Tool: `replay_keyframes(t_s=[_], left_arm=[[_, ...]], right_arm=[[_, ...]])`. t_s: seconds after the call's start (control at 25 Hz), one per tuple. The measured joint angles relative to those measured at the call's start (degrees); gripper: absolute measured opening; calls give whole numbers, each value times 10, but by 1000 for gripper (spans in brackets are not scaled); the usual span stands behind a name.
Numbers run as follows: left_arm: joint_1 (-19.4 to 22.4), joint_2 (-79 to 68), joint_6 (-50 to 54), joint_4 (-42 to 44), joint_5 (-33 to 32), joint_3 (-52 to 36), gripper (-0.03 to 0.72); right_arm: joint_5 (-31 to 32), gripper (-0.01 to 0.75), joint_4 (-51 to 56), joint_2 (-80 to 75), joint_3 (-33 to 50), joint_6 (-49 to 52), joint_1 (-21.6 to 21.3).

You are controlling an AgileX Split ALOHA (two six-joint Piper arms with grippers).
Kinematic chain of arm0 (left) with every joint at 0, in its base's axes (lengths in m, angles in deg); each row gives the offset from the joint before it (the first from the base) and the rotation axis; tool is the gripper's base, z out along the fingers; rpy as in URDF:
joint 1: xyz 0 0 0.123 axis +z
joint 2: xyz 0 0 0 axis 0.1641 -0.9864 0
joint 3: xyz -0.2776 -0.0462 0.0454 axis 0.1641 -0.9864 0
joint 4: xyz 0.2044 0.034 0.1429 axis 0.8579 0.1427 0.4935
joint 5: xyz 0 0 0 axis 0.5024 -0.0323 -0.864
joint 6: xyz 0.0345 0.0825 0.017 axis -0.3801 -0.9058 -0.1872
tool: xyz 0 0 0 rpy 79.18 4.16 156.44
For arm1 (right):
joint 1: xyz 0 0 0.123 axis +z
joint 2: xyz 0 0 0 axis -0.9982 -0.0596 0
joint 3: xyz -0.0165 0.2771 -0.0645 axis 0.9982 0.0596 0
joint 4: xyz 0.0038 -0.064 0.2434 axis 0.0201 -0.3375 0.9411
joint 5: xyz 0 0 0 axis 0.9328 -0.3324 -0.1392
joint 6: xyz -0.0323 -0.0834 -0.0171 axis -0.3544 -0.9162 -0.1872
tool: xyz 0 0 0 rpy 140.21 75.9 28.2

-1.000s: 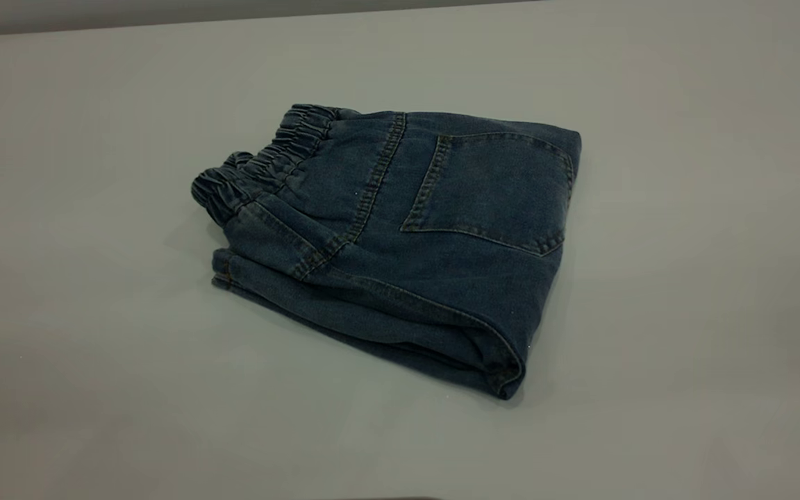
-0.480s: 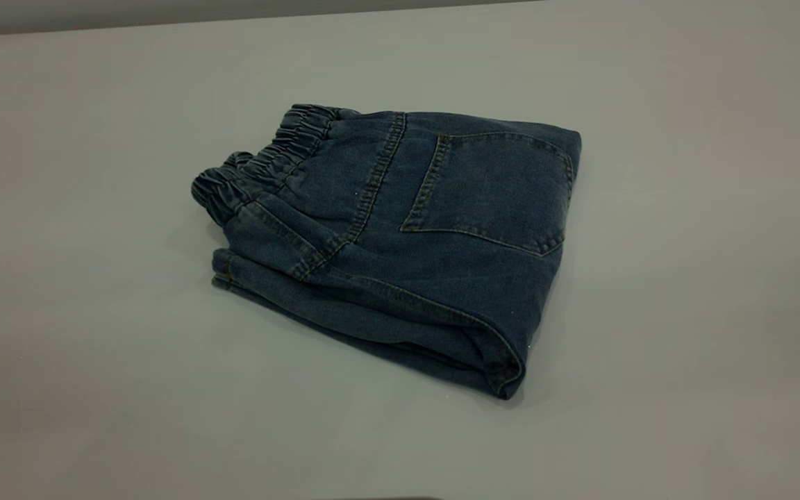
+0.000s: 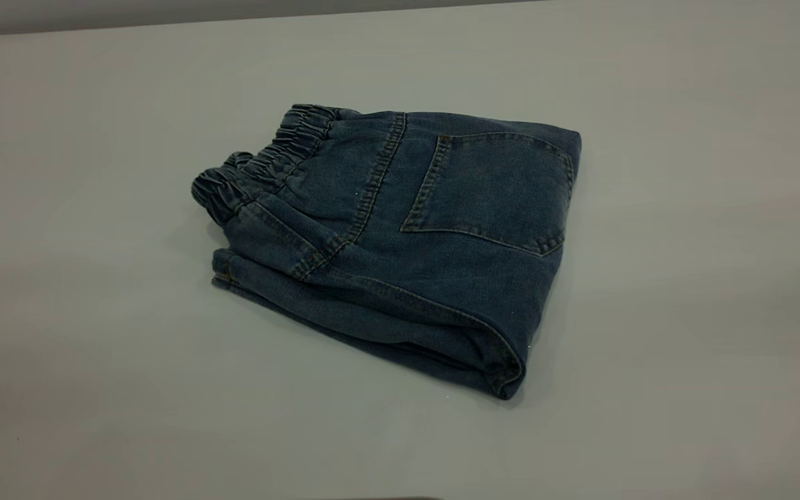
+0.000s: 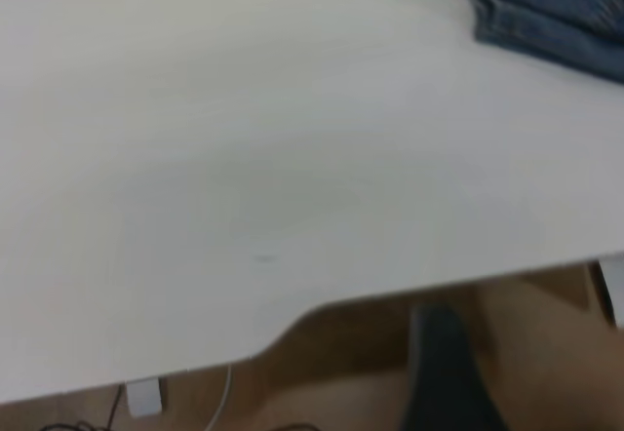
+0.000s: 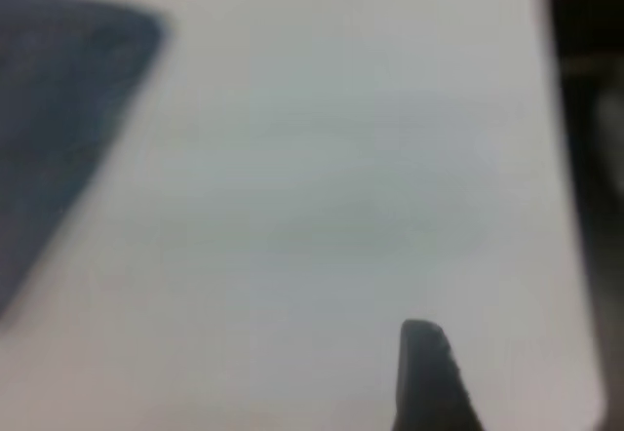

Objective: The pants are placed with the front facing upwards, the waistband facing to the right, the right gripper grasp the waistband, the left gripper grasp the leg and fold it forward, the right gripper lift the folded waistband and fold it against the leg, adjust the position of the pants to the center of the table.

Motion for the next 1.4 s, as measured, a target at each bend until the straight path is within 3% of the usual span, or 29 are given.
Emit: replay_keyframes(t_s=[0.12,0.24,0.44,1.4], left_arm=[[13,33,0,0,-1,0,381],[13,65,0,0,-2,0,381],[13,80,0,0,-5,0,381],[13,80,1,0,-5,0,381]], right_arm=[[1,387,0,29,0,0,-61],[1,387,0,84,0,0,-84],[7,387,1,146,0,0,-86],[9,387,1,147,0,0,-86]])
